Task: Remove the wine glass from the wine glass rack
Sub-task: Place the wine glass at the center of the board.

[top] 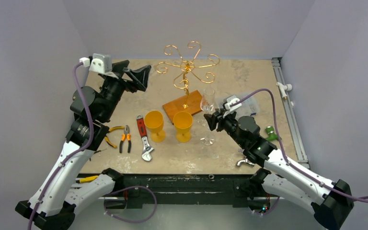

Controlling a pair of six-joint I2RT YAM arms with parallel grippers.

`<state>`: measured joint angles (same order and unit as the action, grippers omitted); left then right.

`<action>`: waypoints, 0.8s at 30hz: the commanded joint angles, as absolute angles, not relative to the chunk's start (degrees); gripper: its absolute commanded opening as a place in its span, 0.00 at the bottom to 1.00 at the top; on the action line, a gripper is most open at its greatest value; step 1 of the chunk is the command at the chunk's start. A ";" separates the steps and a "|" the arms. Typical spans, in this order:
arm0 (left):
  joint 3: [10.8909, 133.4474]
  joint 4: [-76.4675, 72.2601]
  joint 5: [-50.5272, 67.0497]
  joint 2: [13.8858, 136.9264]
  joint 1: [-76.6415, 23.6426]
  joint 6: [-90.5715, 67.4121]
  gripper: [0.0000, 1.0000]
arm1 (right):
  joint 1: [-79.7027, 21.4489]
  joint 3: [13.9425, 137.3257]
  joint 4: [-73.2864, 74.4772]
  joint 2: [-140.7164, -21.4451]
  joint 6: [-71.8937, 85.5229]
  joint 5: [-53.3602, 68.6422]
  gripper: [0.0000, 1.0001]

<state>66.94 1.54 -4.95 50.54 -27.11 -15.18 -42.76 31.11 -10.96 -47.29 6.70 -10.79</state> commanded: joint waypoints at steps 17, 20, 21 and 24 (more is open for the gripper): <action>66.01 -3.36 -5.81 49.66 -26.89 -12.05 0.85 | -43.04 32.52 -8.16 -43.84 7.25 -10.63 0.70; 66.09 -3.19 -5.47 49.45 -26.89 -11.44 0.85 | -43.07 33.64 -4.37 -41.87 9.38 -11.87 0.74; 66.09 -3.16 -5.45 49.32 -26.89 -11.21 0.85 | -43.07 34.17 -3.12 -41.19 9.88 -11.89 0.75; 66.01 -2.84 -5.61 49.06 -26.83 -10.59 0.85 | -43.07 37.07 1.49 -39.49 10.89 -14.26 0.78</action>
